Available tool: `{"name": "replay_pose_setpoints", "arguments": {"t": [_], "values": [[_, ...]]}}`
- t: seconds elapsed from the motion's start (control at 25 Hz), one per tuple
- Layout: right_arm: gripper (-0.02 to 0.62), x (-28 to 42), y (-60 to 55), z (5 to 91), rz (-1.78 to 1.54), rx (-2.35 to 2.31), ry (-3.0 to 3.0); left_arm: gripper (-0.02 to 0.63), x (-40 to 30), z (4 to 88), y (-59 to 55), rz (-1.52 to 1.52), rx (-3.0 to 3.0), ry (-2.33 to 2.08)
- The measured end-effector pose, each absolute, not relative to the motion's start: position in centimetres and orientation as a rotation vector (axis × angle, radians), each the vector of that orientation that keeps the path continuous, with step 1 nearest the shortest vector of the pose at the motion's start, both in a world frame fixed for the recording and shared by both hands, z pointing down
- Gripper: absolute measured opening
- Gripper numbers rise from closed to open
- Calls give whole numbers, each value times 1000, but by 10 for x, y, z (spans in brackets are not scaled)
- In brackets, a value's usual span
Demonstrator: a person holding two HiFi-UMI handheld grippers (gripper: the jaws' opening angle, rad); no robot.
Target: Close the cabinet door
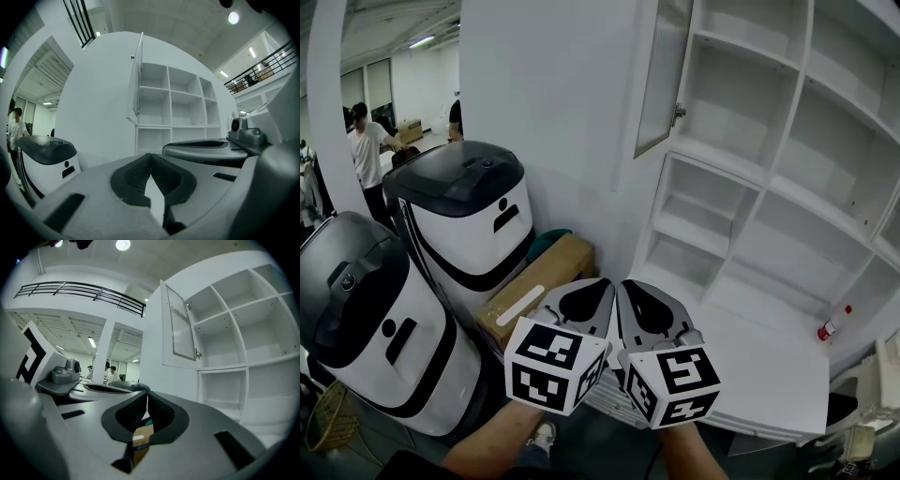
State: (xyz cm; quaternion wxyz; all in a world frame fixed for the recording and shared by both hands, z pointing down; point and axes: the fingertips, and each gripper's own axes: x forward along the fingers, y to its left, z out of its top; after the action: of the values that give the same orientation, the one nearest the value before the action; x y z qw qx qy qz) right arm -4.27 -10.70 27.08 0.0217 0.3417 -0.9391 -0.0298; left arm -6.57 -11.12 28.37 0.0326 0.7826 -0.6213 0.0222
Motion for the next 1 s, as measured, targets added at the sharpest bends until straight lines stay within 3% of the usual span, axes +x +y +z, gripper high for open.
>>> {"name": "replay_pose_setpoints", "arguments": {"t": [0.76, 0.88, 1.0], "values": [[28, -92, -186, 187, -172, 1436, -2869, 12, -127, 240, -195, 12, 2596, -1721], [122, -99, -195, 178, -183, 1465, -2850, 12, -132, 238, -205, 6, 2625, -1680], [129, -103, -205, 172, -211, 1514, -2814, 12, -134, 235, -216, -3, 2657, -1637]]}}
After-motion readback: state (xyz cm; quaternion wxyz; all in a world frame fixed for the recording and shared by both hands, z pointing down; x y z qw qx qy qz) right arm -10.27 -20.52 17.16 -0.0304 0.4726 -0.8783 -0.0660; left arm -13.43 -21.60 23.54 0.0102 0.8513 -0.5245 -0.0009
